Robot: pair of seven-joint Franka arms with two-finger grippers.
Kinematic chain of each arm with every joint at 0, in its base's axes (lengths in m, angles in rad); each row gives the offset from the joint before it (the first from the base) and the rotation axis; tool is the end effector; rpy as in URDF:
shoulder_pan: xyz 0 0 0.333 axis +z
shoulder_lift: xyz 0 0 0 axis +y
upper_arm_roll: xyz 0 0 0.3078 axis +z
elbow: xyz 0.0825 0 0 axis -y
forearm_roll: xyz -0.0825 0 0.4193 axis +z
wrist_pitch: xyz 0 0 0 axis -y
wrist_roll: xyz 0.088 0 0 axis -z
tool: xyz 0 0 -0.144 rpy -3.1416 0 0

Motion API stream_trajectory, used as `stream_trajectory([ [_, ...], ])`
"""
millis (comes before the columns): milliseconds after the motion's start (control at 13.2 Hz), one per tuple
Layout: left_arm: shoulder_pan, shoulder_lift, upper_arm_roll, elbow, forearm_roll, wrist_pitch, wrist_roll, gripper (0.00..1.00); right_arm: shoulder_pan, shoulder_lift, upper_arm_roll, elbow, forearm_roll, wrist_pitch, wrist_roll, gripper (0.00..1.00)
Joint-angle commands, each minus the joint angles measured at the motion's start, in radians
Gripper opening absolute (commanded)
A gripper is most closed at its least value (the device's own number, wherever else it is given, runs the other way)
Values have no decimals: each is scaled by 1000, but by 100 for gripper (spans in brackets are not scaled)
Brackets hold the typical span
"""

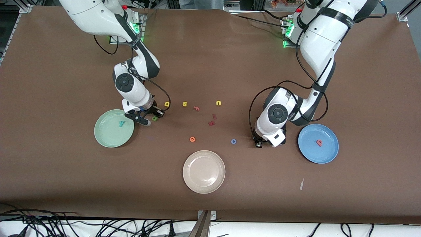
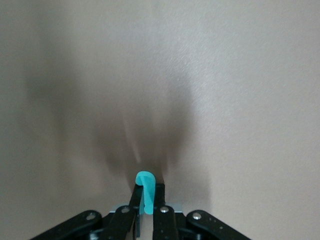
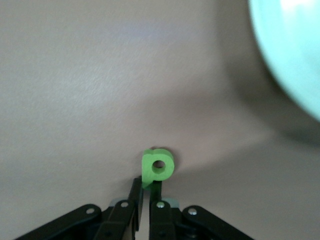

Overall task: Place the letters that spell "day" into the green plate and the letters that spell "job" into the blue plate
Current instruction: 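Drop the green letter on the green plate while the left gripper drops cyan on blue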

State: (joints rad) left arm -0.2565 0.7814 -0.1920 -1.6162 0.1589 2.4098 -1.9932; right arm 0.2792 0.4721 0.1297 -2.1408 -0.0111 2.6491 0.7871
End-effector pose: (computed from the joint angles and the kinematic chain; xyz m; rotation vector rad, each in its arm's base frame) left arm 0.6478 -0.2970 0.1061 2.2880 2.0980 -0.0225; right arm 0.5396 0.2392 0.1109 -3.0186 0.5864 -0.0052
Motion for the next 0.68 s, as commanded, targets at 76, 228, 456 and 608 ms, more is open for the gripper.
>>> stream_trajectory([
  [76,42,-28,20,27,44,-56,112,0,-18,-82,-53,41,-12,-156,-139,4],
  [228,86,-71,16,30,38,-122,256,0,-44,-99,-76,56,-12,-199,-234,4],
  [456,152,-99,17,30,37,-210,532,0,-74,-102,-139,59,-12,-207,-403,4],
  [608,215,-99,19,30,44,-236,717,0,-83,-101,-140,58,-10,-207,-411,19],
])
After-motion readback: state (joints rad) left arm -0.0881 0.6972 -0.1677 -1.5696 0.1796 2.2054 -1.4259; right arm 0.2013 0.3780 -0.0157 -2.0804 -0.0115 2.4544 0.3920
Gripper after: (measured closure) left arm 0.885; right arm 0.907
